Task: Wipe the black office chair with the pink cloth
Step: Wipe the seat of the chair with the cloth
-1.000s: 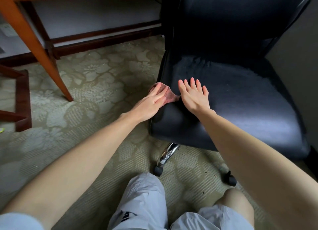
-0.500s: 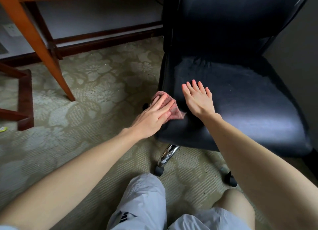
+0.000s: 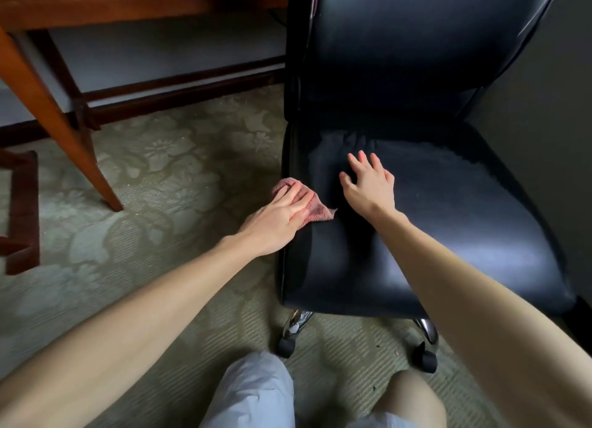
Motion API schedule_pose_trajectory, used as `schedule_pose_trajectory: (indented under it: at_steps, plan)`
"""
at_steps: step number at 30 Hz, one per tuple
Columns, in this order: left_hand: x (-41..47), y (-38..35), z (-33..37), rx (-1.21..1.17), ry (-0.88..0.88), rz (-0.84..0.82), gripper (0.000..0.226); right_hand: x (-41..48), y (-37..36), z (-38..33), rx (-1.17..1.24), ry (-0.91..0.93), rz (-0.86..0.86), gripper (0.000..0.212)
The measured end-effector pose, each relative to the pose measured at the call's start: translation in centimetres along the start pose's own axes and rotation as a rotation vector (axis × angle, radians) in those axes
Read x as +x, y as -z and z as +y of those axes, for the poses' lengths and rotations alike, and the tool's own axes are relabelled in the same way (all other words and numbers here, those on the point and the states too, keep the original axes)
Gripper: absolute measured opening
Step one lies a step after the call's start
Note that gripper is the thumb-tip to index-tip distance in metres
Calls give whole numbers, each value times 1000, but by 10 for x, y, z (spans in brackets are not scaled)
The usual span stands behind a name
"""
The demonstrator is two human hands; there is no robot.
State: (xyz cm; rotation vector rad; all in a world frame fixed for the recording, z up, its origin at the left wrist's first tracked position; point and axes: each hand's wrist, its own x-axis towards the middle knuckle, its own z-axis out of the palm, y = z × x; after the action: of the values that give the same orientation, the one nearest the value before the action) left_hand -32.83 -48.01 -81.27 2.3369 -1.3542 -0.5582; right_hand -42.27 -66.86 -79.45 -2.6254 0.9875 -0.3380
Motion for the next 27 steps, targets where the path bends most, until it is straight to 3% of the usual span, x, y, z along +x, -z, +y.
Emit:
schedule_pose_trajectory:
  at_steps: [4,9,13,22,27]
  plan:
    - [71,13,-8,81,44,8,50,15,-4,16,-135,30,-99,50]
    - [137,37,-9,144,104,4,54,18,-13,20,-142,25,-100,51]
    - [113,40,-2,175,76,-8,55,21,-17,15,-145,-2,-88,52]
    - [6,11,-1,-135,92,-20,45,18,-18,13,-167,6,-81,53]
    - [-12,0,8,-77,91,-30,47,8,-11,18,-153,26,-129,53]
